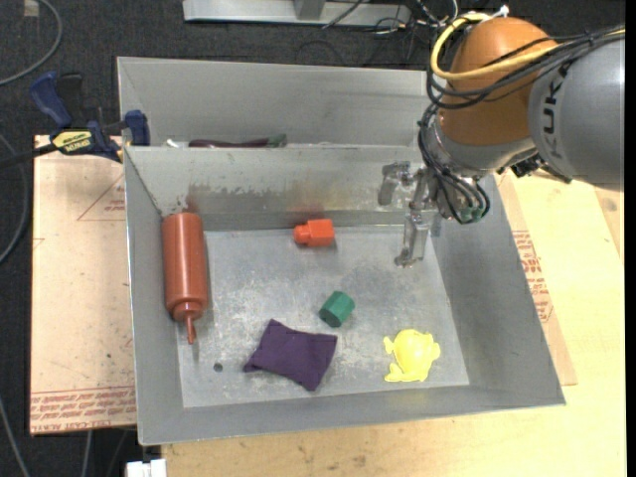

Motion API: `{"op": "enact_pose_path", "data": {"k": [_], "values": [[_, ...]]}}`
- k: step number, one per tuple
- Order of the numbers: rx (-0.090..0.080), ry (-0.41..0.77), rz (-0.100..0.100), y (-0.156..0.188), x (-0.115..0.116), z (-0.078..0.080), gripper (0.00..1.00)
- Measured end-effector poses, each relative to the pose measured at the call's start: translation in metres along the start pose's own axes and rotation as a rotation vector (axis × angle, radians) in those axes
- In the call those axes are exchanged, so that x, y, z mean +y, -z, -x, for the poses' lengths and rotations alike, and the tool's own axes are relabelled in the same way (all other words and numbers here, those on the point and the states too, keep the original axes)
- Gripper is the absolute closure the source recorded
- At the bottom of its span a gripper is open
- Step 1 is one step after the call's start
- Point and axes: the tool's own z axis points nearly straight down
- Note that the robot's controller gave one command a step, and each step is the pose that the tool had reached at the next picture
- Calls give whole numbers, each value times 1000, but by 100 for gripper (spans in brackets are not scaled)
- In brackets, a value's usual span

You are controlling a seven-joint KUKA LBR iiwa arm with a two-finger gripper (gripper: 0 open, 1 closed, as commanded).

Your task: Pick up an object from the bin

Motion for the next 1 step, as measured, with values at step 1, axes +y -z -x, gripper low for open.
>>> {"op": "enact_pose_path", "data": {"k": [1], "values": [[10,-29,-2,-32,17,-29,0]]}}
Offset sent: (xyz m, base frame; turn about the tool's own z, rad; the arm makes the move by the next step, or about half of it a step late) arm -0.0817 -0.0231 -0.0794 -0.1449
